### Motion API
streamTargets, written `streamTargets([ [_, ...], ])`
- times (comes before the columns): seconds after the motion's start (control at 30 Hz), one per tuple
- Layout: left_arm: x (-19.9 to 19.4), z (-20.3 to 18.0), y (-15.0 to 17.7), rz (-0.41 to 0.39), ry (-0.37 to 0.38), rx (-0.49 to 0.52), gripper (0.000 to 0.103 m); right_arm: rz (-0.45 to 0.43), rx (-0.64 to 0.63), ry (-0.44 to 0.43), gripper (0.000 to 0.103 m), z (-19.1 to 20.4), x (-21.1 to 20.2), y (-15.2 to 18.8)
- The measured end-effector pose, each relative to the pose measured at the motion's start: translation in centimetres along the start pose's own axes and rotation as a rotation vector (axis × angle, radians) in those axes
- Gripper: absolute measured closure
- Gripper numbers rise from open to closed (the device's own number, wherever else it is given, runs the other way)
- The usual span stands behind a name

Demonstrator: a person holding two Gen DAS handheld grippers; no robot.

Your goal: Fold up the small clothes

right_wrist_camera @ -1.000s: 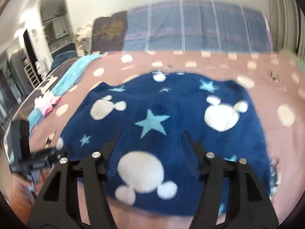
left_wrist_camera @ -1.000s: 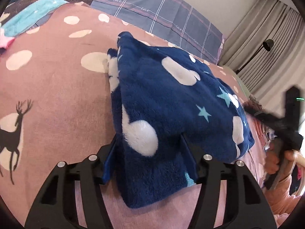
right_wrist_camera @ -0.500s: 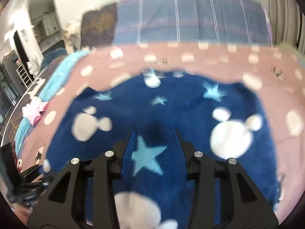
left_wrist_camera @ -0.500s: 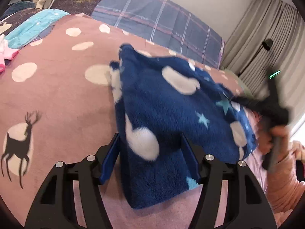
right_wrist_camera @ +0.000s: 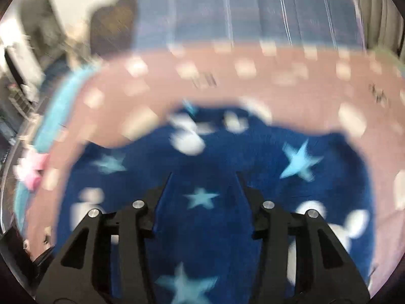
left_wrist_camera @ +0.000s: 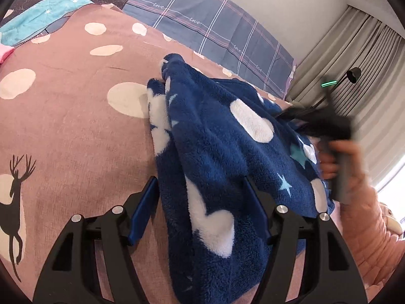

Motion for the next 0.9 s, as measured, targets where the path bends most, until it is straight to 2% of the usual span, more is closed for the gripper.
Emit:
streamTargets([
  [0.03,0.1,0.0,0.0,-0.001,-0.002,0.003,0.035,0.062,0.005,0.013,0.052,-1.1,3.1,0.4],
  [0.1,0.1,0.1,0.2,0.000,-0.001,0.002,0.035,0.020,-0.060,0.002,0.052,-0.8,3.4,-0.2],
  [0.17,0.2,0.5,0.3,0.002,0.015,-0.013,0.035,0.011,-0.045,-0.004,0.052,-0.8,2.7,-0.4],
  [0.23,0.0,0.5,0.2,-0.004,0.008,-0.012,0.035,-0.033,-0.062,0.002,0.052,-0.7,1.0,0.0],
  [0.3,-0.4,0.4,0.2,-0.018,-0.012,-0.004,0.034,-0.095,-0.075,0.019,0.046,-0.1,-1.7,0.6],
  [0.37,-1.0,0.4,0.2,-0.031,-0.049,0.007,0.034,-0.139,-0.143,0.001,0.045,1.5,-4.4,1.9],
  [0.53,-4.0,0.2,0.6,-0.090,-0.121,0.061,0.030,-0.152,-0.385,-0.090,0.033,8.1,-9.5,8.0],
  [0.6,-5.1,0.7,1.0,-0.108,-0.152,0.078,0.028,-0.117,-0.514,-0.137,0.026,11.2,-9.8,11.3],
  [0.67,-5.7,1.7,1.0,-0.116,-0.180,0.065,0.026,-0.051,-0.646,-0.164,0.026,14.3,-8.5,14.8],
  [0.77,-6.7,3.7,1.0,-0.115,-0.207,0.000,0.026,0.005,-0.863,-0.143,0.026,18.3,-6.8,20.3],
  [0.9,-8.3,5.0,0.5,-0.131,-0.206,-0.041,0.025,-0.037,-1.076,-0.046,0.025,21.9,-4.9,24.4],
])
Point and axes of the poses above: each gripper's, at about its wrist camera, not at the fingertips, and x roughly the way its jaws point, z to its left, y to its underside, the point moved 5 cm from there along x, roughly the way its jaws point, and after that the axes turned 12 degrees about -y, right-handed, at the moved point
